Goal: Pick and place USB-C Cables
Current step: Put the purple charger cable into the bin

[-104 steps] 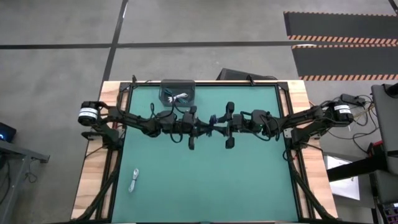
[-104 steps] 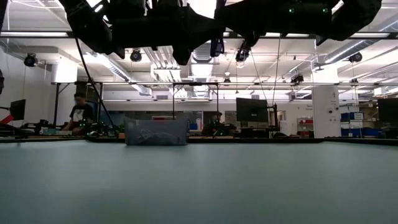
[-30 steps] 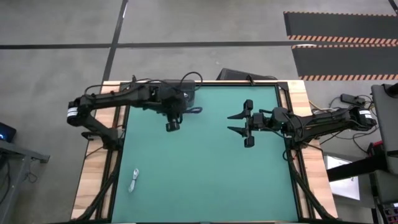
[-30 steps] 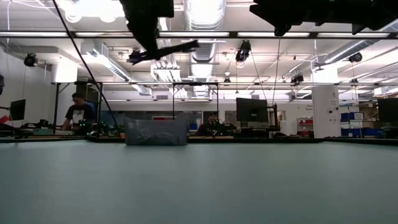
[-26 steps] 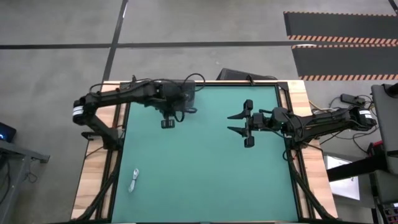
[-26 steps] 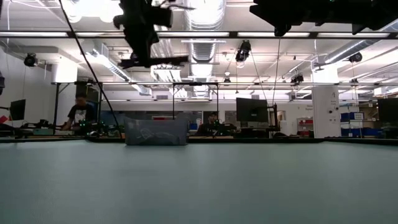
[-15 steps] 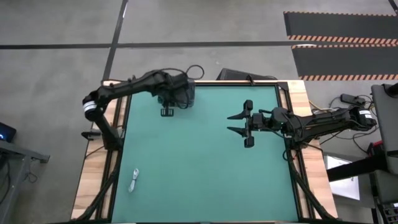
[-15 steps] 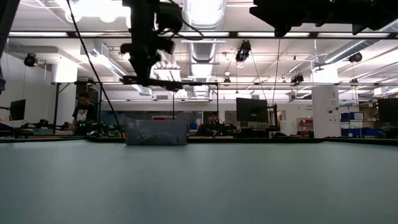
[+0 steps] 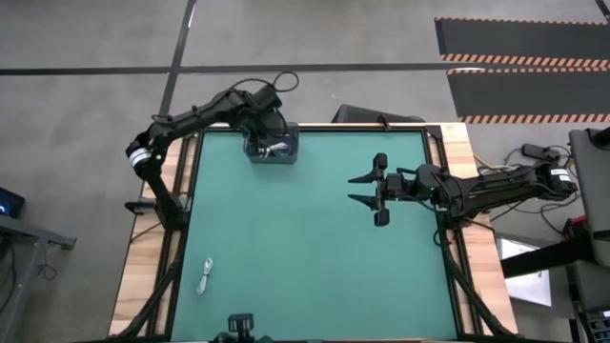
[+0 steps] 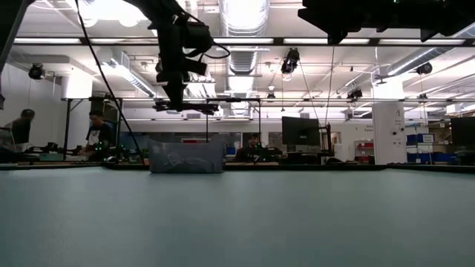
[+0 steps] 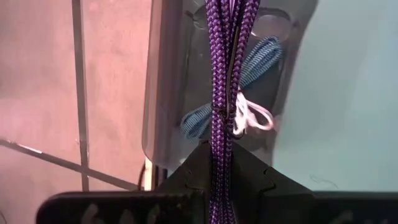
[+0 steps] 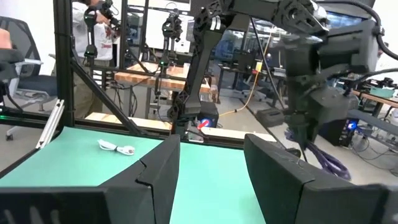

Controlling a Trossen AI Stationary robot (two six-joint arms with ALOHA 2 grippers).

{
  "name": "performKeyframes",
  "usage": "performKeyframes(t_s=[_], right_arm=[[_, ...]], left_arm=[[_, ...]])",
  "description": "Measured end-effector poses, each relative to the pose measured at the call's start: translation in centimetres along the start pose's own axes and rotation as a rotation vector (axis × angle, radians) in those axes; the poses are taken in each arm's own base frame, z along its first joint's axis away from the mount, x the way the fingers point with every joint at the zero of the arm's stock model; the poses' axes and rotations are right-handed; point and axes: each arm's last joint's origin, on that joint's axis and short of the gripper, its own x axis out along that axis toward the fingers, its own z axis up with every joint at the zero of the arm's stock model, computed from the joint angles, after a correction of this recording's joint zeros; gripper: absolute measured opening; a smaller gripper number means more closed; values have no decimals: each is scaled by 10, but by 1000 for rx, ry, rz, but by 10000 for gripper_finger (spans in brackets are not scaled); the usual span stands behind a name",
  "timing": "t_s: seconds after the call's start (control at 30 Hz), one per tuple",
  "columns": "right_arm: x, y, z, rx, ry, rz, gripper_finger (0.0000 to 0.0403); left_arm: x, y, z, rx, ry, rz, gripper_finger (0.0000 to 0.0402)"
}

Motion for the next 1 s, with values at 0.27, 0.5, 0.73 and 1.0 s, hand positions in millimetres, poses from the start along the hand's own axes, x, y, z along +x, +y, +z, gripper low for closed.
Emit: performKeyframes(t_s=[0.27,0.5,0.73,1.0], right_arm=[[0,0,0,3,1,0,171],[0,0,-1,4,9,1,171],[0,0,-1,4,15,2,171],[0,0,-3,5,30,-3,171]], left_arm=[[30,11,10,60,-24,8,20],[54,14,16,88,-10,-7,20],[66,18,16,78,-4,-5,20],[75,22,8,59,18,-11,20]])
